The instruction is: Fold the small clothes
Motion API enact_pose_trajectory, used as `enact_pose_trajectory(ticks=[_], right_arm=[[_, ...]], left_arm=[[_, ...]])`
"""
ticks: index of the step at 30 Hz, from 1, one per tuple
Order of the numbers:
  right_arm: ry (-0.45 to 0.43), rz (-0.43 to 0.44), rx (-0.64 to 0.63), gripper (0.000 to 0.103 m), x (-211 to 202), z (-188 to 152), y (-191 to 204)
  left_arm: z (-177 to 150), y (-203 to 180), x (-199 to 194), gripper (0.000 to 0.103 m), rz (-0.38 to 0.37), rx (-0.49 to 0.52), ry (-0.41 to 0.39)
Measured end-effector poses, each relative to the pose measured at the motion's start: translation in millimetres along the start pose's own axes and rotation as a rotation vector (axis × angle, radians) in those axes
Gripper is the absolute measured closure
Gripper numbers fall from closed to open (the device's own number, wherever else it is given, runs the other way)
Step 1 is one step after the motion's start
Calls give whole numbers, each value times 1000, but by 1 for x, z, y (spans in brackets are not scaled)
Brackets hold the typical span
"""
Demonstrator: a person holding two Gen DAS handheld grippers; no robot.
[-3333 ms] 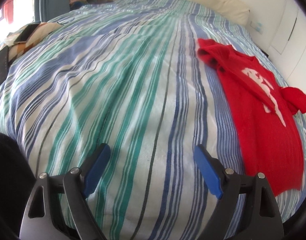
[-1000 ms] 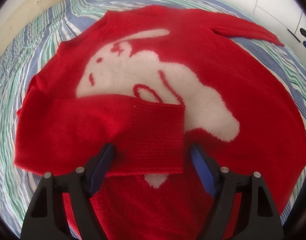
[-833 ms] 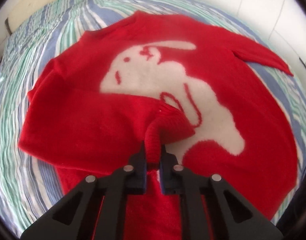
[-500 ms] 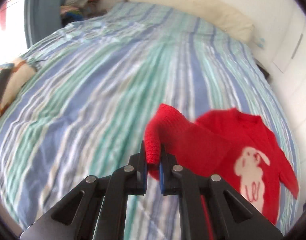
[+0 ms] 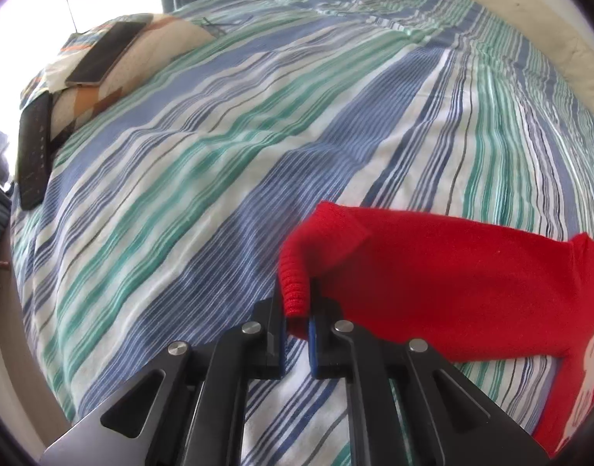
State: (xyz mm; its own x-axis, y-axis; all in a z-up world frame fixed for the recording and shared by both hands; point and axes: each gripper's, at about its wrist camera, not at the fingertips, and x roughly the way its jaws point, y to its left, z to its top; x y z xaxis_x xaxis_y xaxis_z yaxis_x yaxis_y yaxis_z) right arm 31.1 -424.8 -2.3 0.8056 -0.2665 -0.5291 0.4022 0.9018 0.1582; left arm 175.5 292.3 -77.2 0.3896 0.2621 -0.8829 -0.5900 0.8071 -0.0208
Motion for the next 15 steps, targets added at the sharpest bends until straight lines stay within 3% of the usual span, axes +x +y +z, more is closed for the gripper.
enact_pose_trajectory(ticks=[6, 15], right_arm=[[6, 6, -9, 26, 2, -1, 1], [4, 9, 23, 26, 0, 0, -7]], left_arm=[[-4, 8, 15, 97, 43, -16, 38], [-9, 2, 21, 97, 77, -1, 17]])
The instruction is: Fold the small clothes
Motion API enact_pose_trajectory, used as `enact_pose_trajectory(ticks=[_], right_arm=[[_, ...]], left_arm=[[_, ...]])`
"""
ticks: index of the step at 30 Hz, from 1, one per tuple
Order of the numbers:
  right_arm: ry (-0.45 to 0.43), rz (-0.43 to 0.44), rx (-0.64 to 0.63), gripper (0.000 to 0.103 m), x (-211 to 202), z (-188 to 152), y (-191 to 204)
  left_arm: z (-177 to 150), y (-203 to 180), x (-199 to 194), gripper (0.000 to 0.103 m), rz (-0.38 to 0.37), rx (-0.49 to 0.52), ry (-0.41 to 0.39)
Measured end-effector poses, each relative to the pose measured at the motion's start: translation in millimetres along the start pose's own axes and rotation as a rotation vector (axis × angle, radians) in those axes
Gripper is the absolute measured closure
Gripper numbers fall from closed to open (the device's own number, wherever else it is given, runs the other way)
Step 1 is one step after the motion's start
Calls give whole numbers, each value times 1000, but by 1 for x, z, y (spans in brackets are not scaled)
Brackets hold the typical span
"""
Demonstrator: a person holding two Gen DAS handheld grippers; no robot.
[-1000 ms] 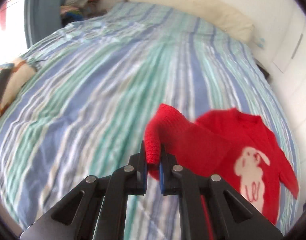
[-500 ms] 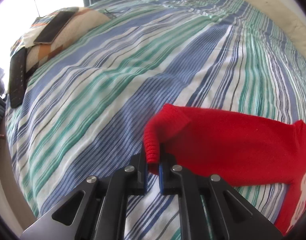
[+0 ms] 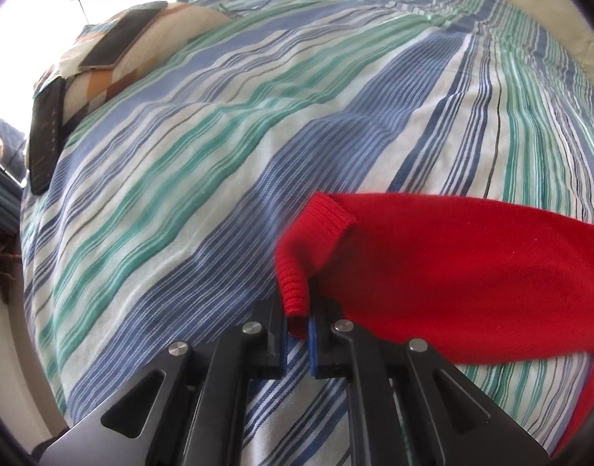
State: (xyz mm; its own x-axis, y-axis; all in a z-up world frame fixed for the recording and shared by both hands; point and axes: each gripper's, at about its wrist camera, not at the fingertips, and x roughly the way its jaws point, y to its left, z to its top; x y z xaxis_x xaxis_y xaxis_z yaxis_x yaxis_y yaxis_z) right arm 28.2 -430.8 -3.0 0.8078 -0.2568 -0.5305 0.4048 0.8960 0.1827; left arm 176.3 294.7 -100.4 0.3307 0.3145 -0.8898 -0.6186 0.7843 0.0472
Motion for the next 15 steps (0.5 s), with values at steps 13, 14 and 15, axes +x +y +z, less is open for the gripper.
enact_pose_trajectory(ticks=[13, 14, 15], right_arm=[[79, 24, -41, 25, 11, -9, 10], [87, 29, -59, 25, 13, -10, 14], [93, 36, -79, 25, 13, -12, 19]], left_arm=[[-58, 14, -81, 27, -172, 102, -150], [-70, 7, -90, 26, -199, 139, -153], [-82, 0, -99, 25, -232, 178, -150]])
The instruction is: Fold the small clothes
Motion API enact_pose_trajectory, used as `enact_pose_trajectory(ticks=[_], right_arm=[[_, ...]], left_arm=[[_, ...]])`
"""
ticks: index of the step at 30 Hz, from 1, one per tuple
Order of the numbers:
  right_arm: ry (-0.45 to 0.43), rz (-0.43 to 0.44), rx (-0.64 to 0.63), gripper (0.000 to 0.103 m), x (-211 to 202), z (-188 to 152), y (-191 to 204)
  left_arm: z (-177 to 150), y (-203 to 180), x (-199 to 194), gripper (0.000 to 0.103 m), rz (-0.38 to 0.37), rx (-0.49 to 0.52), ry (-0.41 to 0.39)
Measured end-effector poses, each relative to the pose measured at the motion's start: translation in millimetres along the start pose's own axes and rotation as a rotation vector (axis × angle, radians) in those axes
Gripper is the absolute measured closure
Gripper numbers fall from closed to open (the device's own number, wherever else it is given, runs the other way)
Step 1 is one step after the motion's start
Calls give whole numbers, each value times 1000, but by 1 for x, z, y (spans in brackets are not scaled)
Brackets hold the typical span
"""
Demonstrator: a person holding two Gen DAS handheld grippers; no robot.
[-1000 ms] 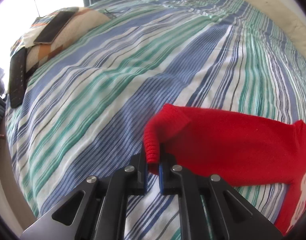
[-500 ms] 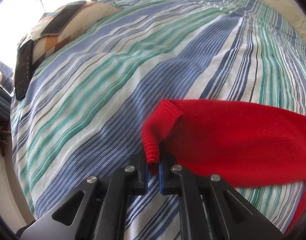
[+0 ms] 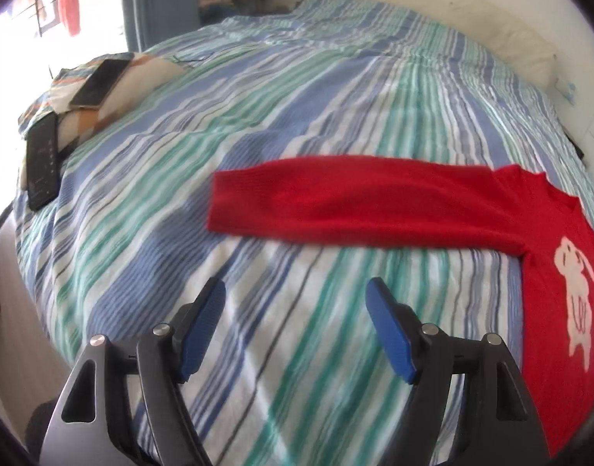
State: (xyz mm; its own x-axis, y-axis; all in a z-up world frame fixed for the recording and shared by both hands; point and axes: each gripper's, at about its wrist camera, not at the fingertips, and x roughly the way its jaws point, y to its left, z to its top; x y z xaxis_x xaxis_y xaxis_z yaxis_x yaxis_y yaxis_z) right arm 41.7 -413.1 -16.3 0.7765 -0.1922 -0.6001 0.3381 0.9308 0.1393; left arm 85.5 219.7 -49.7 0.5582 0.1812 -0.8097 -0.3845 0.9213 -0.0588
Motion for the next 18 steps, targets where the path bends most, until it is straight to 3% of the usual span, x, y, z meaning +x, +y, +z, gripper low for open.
enact_pose_trajectory(ticks=[3, 5, 8, 10, 12, 14, 16, 18], right_arm=[[31, 60, -74, 25, -3, -4, 21], [87, 174, -102, 25, -9, -12, 41], [197, 356, -147, 25, -23, -41, 85], [245, 426, -214, 25, -33, -63, 117], [262, 433, -294, 25, -40, -84, 142], [298, 388, -378, 25, -36, -106, 157], [392, 313, -424, 25, -20, -129, 156], [379, 313, -413, 24, -19, -138, 144]], left_arm=[[-33, -44, -20, 24, -135, 117, 33], [-58, -80, -34, 24, -208, 224, 38], [-97, -131, -50, 21, -276, 392, 21], [-122, -156, -49, 20, -280, 486, 34], [-144, -166, -37, 20, -222, 542, 74], [-158, -162, -41, 18, -188, 547, 8], [-160, -160, -46, 17, -166, 564, -6], [-157, -158, -50, 17, -167, 561, 4]])
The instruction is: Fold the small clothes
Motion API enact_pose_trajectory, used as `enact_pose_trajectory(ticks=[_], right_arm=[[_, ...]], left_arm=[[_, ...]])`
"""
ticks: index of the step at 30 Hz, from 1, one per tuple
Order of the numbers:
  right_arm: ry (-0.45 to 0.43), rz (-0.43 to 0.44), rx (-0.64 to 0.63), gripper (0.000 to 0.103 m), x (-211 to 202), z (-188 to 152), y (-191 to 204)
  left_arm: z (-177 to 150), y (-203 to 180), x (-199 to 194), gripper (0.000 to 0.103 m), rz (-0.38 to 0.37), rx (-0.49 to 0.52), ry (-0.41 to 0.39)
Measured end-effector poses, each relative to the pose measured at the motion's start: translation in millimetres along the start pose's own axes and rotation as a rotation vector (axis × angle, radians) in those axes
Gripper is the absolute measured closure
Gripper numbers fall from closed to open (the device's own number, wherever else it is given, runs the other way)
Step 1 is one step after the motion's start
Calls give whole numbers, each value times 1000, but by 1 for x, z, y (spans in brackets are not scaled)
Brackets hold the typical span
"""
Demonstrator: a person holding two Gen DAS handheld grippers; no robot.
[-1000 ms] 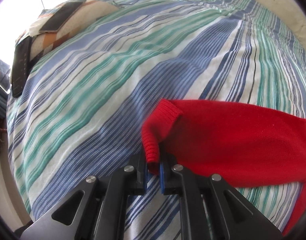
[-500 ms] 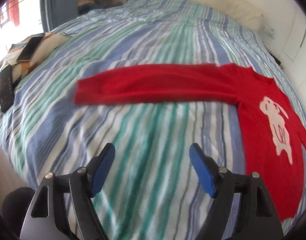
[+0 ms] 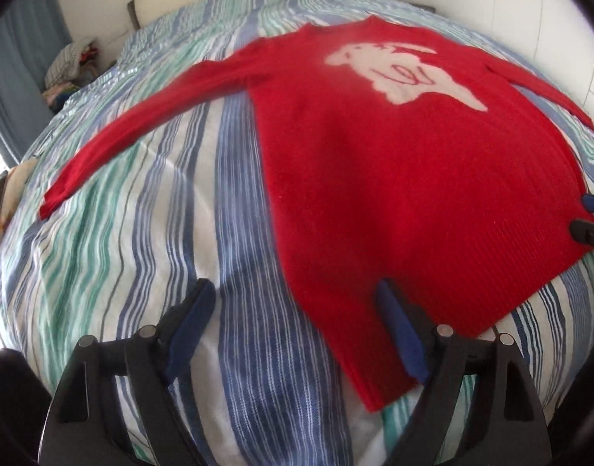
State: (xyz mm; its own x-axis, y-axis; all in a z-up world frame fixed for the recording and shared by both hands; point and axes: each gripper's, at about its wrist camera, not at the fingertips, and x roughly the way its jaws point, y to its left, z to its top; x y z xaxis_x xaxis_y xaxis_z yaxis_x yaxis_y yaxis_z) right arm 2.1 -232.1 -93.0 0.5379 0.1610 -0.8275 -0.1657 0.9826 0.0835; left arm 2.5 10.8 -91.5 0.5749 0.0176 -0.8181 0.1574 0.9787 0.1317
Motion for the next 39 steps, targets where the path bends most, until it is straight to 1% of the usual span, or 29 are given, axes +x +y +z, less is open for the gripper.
enact_pose_trajectory(ticks=[2, 3, 6, 8, 11, 15, 19, 22, 23, 24, 29, 36, 39], right_arm=[[-9, 2, 23, 25, -7, 0, -4], [-34, 2, 39, 25, -13, 1, -5], [-199, -13, 74, 25, -39, 2, -9], [-287, -42, 68, 24, -53, 2, -7], [-358, -61, 73, 22, -60, 7, -6], [-377, -51, 80, 22, -58, 13, -5], [-365, -48, 96, 22, -55, 12, -7], [-381, -44, 100, 22, -57, 10, -8], [-388, -42, 101, 22, -58, 10, -9], [-394, -40, 101, 22, -59, 9, -9], [-391, -47, 100, 22, -58, 8, -9], [-405, -37, 90, 22, -58, 8, -7], [-408, -33, 85, 22, -59, 7, -6]], left_arm=[[2, 4, -3, 17, -9, -18, 12], [2, 5, -7, 16, -11, -25, 12], [4, 1, -12, 15, 25, -19, -1], [6, -5, -15, 15, 58, -2, -17], [9, -11, -21, 15, 114, 24, -52], [14, -15, -29, 11, 190, 53, -103], [19, -18, -34, 10, 268, 77, -141], [23, -21, -37, 9, 327, 95, -169], [24, -22, -38, 8, 343, 99, -180], [26, -22, -40, 6, 355, 100, -191], [28, -24, -45, 6, 399, 108, -225], [23, -38, -47, 4, 532, 194, -278], [22, -42, -48, 4, 567, 217, -296]])
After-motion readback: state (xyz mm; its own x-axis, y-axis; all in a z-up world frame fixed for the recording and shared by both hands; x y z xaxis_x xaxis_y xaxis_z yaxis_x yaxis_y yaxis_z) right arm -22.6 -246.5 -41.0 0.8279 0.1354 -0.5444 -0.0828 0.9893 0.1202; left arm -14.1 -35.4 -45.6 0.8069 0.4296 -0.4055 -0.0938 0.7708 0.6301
